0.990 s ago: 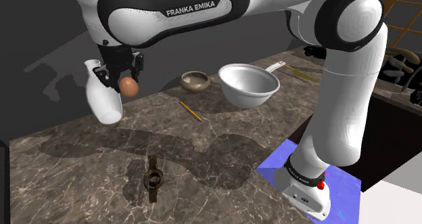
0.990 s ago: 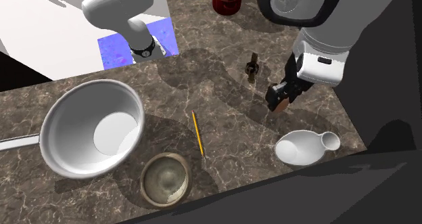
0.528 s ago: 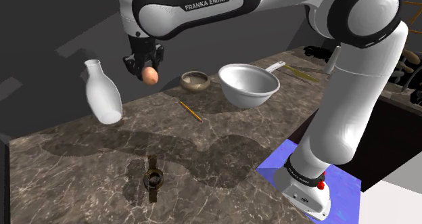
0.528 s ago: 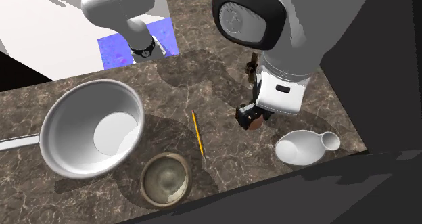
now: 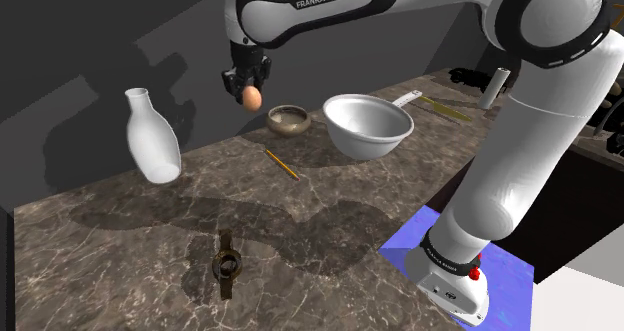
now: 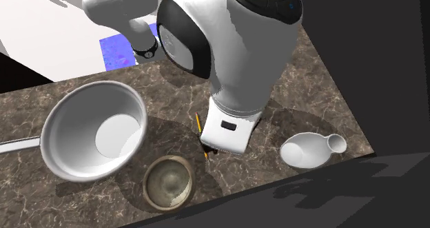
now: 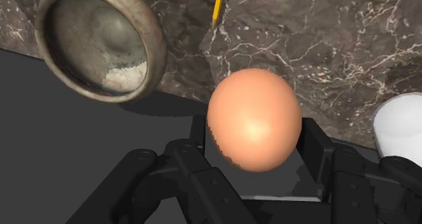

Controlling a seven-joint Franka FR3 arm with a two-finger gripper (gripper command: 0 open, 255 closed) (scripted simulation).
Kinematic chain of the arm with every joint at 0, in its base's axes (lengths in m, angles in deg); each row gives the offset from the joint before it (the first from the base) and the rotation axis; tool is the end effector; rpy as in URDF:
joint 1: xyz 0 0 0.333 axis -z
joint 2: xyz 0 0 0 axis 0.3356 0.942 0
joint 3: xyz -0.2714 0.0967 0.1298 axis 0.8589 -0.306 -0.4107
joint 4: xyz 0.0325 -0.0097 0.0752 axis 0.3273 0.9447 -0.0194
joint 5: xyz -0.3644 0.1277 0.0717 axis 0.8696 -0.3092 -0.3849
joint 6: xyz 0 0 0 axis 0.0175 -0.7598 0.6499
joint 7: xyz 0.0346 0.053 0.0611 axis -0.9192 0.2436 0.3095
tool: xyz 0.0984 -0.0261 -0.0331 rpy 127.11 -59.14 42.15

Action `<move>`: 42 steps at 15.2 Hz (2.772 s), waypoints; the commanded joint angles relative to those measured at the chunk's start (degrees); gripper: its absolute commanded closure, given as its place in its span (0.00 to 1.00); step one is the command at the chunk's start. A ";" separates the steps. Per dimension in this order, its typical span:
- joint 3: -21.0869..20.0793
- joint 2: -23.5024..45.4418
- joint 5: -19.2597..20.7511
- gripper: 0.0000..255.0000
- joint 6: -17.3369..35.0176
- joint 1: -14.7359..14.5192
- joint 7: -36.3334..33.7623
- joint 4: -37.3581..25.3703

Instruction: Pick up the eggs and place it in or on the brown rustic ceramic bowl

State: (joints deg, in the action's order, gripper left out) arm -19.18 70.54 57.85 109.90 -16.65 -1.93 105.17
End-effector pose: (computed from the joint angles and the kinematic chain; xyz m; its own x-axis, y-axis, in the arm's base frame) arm 0.5790 0.1609 0.5089 0.9785 0.0680 0.1949 0.0388 -0.9879 0.1499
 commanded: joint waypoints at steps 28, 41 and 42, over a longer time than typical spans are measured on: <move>9.37 3.27 -2.98 1.00 12.44 11.24 20.00 5.51; 9.45 3.93 -2.56 0.00 14.21 11.21 19.55 6.67; 9.45 3.93 -2.56 0.00 14.21 11.21 19.55 6.67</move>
State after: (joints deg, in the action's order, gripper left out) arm -9.73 74.47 55.30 124.10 -5.44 17.62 111.84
